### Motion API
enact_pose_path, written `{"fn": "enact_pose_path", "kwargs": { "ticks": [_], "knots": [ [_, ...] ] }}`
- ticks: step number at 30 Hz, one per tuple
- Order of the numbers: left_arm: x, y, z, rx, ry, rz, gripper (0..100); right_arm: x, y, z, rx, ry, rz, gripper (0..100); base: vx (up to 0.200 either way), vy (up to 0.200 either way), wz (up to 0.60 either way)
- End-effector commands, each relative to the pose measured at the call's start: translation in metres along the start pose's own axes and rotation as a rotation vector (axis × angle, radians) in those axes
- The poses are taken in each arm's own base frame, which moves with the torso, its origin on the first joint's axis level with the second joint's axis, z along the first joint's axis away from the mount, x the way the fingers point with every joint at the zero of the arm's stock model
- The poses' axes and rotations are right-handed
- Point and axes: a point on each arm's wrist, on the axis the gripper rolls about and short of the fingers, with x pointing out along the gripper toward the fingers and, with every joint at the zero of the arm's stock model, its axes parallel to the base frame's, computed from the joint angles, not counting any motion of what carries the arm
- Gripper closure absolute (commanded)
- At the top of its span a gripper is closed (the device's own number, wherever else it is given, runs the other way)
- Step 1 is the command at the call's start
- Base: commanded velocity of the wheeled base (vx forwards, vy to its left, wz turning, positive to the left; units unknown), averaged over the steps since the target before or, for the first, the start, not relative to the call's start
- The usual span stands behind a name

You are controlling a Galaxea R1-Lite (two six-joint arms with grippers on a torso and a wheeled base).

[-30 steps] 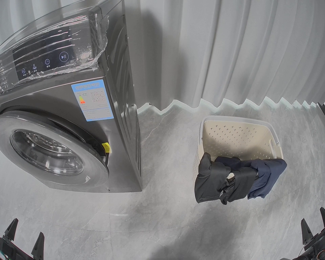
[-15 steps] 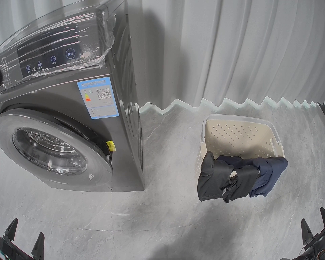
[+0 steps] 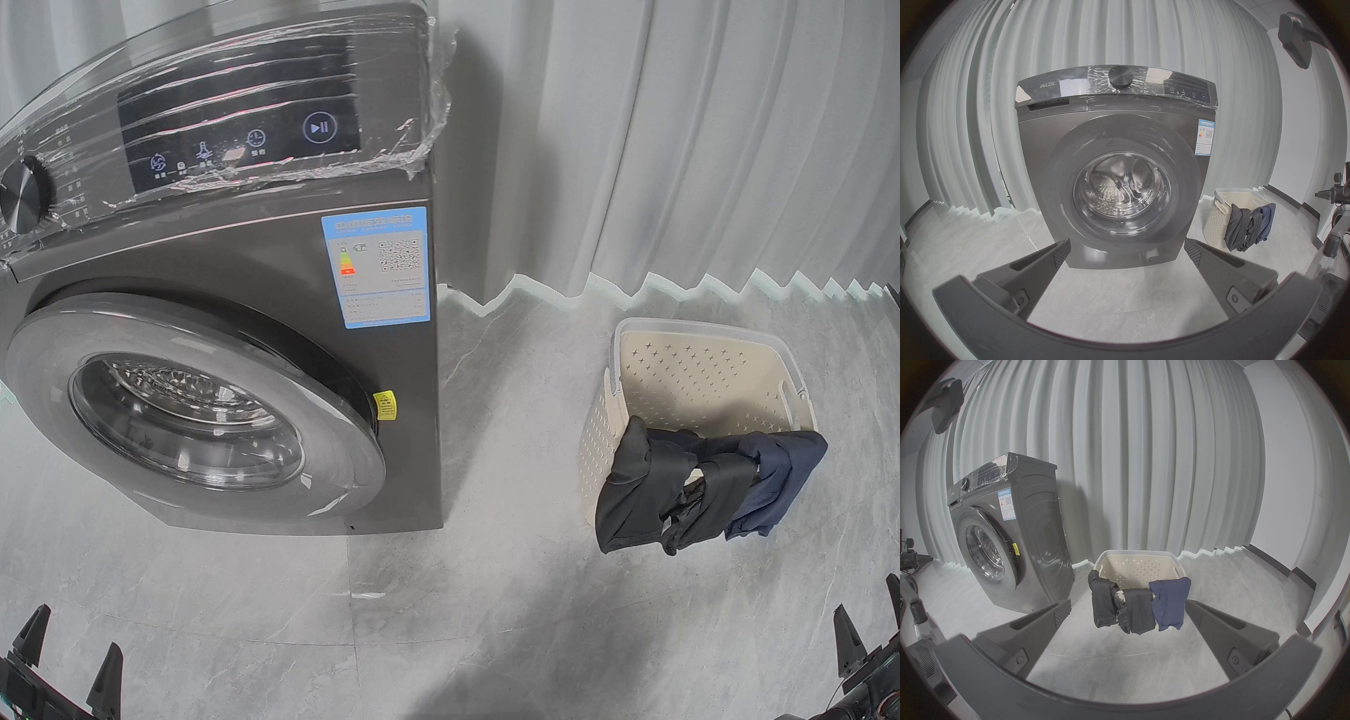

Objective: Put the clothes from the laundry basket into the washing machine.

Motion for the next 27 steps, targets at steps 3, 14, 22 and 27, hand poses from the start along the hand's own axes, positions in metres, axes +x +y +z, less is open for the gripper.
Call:
{"fn": "enact_pose_path", "kwargs": {
  "ticks": [3,14,22,27],
  "knots": [
    [0.0004,0.0,-0.0052,0.0,0.006,0.0,0,0.0009,0.0,-0.005,0.0,0.012,0.0,0,0.0,0.0,0.0],
    [0.0004,0.0,-0.0052,0.0,0.006,0.0,0,0.0009,0.0,-0.005,0.001,0.012,-0.002,0,0.0,0.0,0.0],
    [0.0004,0.0,-0.0052,0.0,0.006,0.0,0,0.0009,0.0,-0.005,0.001,0.012,-0.002,0,0.0,0.0,0.0],
    [0.0004,0.0,-0.0052,0.0,0.006,0.0,0,0.0009,0.0,-0.005,0.001,0.012,-0.002,0,0.0,0.16,0.0]
  ]
}}
